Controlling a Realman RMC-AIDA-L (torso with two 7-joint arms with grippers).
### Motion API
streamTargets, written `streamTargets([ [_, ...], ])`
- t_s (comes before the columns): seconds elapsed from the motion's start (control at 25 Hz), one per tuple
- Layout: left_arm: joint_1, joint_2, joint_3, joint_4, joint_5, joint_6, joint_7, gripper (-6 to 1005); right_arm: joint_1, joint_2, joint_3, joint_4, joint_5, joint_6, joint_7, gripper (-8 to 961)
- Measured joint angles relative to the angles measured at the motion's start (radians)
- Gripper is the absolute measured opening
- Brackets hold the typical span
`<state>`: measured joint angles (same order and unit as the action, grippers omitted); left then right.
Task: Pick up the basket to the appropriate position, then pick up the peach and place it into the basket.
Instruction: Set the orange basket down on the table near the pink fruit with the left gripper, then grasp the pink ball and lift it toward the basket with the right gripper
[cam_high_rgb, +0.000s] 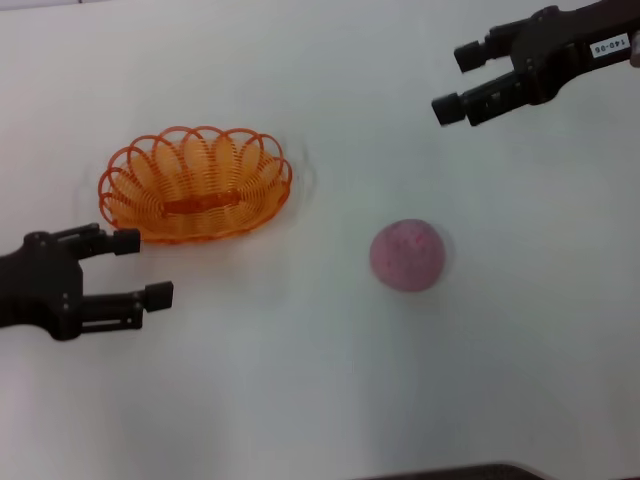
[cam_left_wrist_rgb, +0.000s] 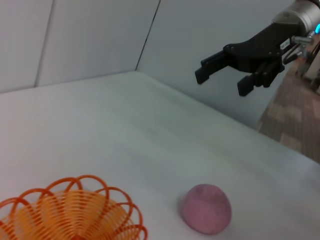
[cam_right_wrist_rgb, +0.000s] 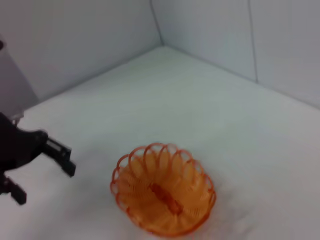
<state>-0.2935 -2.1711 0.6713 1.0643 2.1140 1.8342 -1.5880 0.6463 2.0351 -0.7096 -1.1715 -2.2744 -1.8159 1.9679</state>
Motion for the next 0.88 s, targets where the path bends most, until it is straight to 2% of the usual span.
streamTargets([
  [0.2, 0.005, 0.005, -0.072, -0.106, 0.002, 0.01, 0.147, 873, 0.093, 0.017, -0.03, -0.048, -0.185, -0.073, 0.057, 905],
  [0.4, 0.017, 0.007, -0.086, -0.14, 0.014, 0.002, 0.217, 872, 0.161, 0.042, -0.123, -0.041, -0.337, -0.084, 0.095, 902],
  [0.56, 0.019, 0.007, -0.092, -0.166, 0.032, -0.022, 0.226, 872, 0.175, 0.05, -0.216, -0.011, -0.372, -0.066, 0.124, 901],
  [0.88, 0.02, 0.007, -0.103, -0.185, 0.037, -0.037, 0.237, 872, 0.19, 0.051, -0.331, 0.111, -0.374, 0.002, 0.152, 897],
])
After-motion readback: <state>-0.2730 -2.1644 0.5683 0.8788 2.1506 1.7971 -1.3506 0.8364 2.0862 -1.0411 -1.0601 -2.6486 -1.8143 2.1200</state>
